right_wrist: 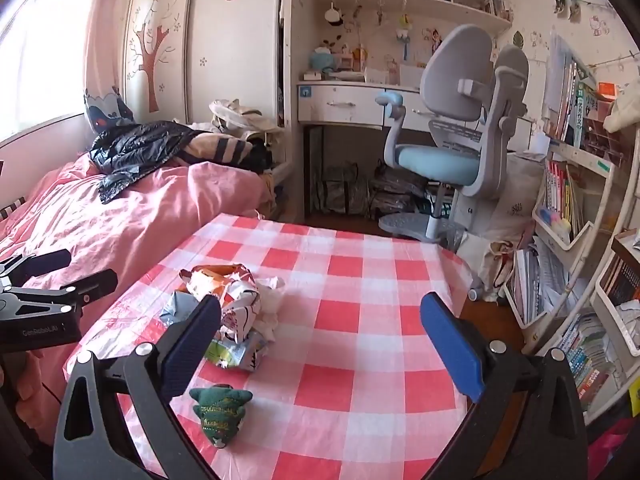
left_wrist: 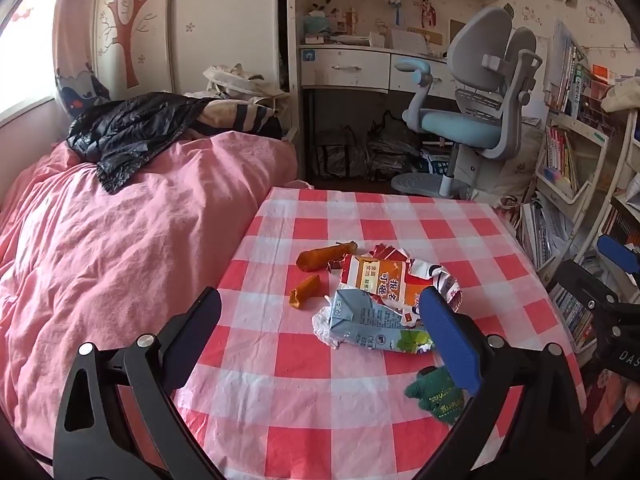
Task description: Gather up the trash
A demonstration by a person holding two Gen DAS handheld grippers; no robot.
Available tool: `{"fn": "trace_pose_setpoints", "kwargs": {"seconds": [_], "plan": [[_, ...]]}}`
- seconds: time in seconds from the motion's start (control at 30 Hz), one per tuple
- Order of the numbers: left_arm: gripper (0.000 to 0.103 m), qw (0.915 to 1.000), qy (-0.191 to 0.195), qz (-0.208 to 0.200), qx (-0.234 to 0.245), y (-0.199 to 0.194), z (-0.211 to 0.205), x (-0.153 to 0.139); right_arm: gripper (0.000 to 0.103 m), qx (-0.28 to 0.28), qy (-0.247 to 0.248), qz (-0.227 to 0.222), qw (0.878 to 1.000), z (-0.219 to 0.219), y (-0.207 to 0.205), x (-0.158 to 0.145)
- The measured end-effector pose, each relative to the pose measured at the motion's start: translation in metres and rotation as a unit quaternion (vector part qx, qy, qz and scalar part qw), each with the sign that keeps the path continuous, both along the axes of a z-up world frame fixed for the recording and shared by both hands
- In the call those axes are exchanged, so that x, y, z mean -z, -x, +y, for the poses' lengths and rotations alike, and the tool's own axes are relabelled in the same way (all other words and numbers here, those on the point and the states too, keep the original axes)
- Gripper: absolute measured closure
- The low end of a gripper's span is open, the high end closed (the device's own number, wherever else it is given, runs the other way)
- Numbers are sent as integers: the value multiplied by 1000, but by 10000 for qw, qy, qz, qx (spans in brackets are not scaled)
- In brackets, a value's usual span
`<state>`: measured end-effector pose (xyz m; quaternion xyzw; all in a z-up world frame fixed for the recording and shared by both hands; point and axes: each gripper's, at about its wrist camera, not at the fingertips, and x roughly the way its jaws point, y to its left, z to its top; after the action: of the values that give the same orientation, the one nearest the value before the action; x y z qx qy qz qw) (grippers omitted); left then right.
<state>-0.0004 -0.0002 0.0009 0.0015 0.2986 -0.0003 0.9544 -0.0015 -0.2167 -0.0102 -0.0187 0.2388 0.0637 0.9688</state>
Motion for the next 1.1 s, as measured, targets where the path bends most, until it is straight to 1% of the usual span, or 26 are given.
{"fn": "trace_pose_setpoints", "kwargs": {"seconds": [0.2, 0.3, 0.37, 0.43, 0.5, 0.57, 0.63, 0.7, 0.87, 1.1], "plan": [[7, 9997, -57, 17, 229, 0, -6, -1, 7, -27, -109, -87, 9999, -2, -2, -2], [7, 9994, 24, 38, 332, 4, -9, 0, 7, -36, -214, -62, 9997, -4, -3, -2], [7, 9992, 9, 122, 376, 0, -10, 0, 7, -60, -240, -43, 9997, -4, -4, -2], [7, 9990, 80, 196, 402, -1, -11, -2, 7, -83, -214, -40, 9997, -3, -4, -2], [7, 9989, 71, 185, 430, -2, -12, -3, 7, -114, -177, -30, 9998, -1, -4, -2], [7, 9988, 178, 158, 439, -1, -12, -5, 7, -129, -147, -17, 9998, 0, -5, -2], [7, 9987, 148, 157, 452, -1, -13, -5, 7, -146, -132, -12, 9998, 0, -6, -2], [7, 9986, 214, 135, 468, -2, -13, -6, 7, -151, -127, -9, 9998, 0, -6, -2], [7, 9984, 196, -14, 535, -1, -16, -7, 7, -181, -77, 5, 9998, 2, -8, -2], [7, 9978, 183, -84, 625, -1, -21, -8, 7, -241, -16, 37, 9997, 5, -12, -1]]}}
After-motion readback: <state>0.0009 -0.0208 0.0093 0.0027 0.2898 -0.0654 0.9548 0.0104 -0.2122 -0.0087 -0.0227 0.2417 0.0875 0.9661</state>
